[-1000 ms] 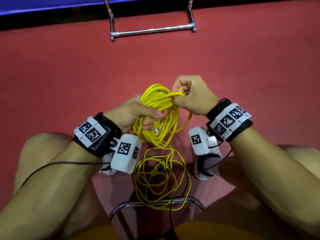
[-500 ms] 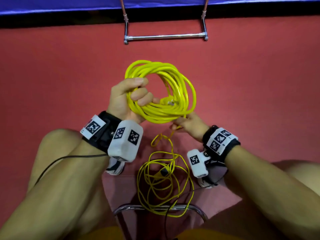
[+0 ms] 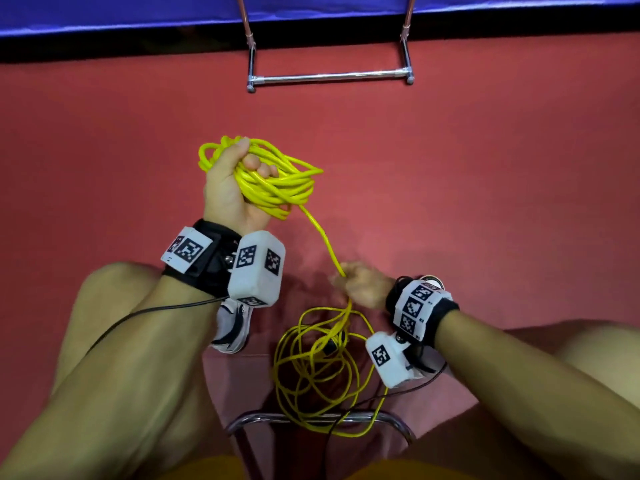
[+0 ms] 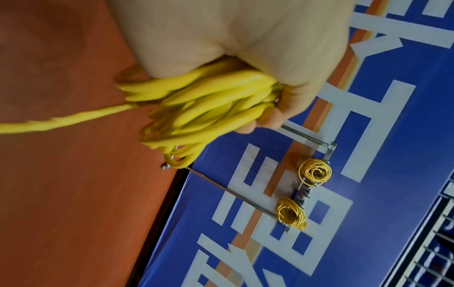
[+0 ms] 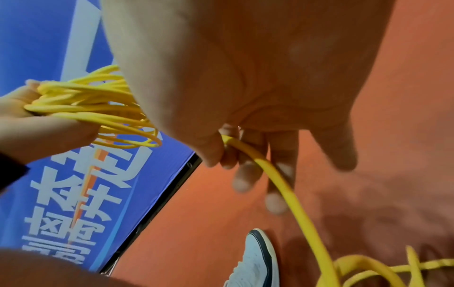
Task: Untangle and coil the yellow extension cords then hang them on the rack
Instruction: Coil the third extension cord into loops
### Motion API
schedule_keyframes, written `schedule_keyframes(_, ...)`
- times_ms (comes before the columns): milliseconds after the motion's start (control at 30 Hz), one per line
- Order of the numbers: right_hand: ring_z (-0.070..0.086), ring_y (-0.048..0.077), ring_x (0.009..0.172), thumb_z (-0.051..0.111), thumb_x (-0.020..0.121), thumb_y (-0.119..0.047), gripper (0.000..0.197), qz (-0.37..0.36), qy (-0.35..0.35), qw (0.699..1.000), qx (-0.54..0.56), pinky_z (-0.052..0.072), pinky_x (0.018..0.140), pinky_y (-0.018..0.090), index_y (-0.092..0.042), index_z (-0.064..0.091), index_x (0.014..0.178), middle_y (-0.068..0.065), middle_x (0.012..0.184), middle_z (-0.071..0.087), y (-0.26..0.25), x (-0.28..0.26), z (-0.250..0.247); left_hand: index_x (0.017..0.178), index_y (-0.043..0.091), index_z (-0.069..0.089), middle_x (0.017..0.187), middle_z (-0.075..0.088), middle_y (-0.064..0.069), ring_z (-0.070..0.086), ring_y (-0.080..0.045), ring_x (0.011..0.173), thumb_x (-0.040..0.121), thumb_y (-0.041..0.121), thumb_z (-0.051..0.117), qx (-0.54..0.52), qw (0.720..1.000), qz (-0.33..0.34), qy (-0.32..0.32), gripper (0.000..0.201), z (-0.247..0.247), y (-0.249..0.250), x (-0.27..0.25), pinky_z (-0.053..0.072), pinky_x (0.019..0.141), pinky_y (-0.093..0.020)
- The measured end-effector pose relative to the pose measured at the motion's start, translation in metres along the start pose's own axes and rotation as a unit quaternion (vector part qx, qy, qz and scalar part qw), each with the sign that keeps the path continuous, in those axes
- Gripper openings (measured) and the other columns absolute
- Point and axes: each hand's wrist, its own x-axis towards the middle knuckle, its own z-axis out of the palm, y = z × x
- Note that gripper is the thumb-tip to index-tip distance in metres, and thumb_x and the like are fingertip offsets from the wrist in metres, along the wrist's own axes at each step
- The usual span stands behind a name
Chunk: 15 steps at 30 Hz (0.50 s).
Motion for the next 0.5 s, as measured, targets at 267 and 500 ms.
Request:
schedule_keyframes(267,0.061,0.036,0.100,0.042,0.096,-0.024,0.026,-0.166,-0.017,0.960,-0.225,0.048,0.087,0.043,-0.015,0.045,0.120,0.016,0.107,0.064,-0.044,-0.031,0.000,0.063,0.018,0.066,0.058,0.061,-0.002,0.057,-0.018,0.050,0.080,0.017,0.074,0.294,0.946,0.131,0.039,0.020,-0.015,-0.018,0.011,0.051,0.056,-0.032)
schedule_keyframes(500,0.061,0.036,0.086,0.043,0.076,-0.028,0.026,-0.285,0.076,0.896,-0.331,0.051,0.069,0.042,-0.018,0.056,0.097,0.009,0.091,0.066,-0.082,-0.058,-0.030,0.063,0.019,0.037,0.055,0.042,0.003,0.036,-0.016,0.051,0.083,0.052,0.069,0.685,0.700,0.108,-0.173,0.050,-0.027,-0.048,-0.005,0.032,0.053,-0.034)
